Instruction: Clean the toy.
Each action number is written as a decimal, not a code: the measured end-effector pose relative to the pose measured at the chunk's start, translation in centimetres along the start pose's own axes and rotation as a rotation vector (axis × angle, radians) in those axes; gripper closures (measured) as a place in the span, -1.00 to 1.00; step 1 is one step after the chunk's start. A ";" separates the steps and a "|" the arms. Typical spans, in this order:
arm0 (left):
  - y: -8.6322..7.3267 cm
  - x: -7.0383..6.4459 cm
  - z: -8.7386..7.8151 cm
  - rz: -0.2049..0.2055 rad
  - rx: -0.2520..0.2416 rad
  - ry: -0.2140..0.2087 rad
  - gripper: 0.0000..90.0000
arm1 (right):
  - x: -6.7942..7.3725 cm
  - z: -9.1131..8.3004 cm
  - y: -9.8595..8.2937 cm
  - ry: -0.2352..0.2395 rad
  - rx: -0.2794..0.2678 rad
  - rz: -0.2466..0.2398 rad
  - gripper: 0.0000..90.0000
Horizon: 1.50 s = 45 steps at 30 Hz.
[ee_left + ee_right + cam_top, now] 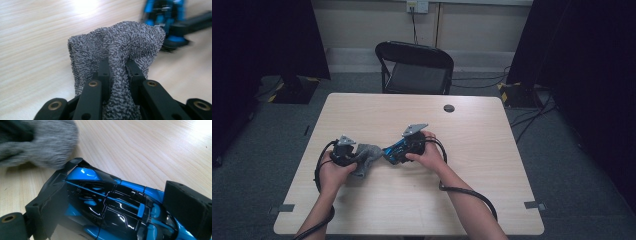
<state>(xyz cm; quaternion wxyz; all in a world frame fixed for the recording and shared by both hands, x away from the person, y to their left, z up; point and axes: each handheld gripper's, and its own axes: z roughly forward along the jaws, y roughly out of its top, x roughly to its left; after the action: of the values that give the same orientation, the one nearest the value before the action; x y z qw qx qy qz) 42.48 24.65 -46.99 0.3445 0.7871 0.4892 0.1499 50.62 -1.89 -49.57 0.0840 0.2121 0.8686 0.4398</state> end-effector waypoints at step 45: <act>-0.1 -5.9 1.2 0.186 0.153 -0.141 0.75 | 0.8 0.5 0.4 -0.011 0.007 -0.002 -0.85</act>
<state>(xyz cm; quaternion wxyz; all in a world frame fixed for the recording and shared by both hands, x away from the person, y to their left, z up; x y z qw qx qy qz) 40.27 19.02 -47.27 0.3019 0.8615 0.3987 0.0877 50.18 -0.90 -49.52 0.0884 0.2141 0.8699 0.4354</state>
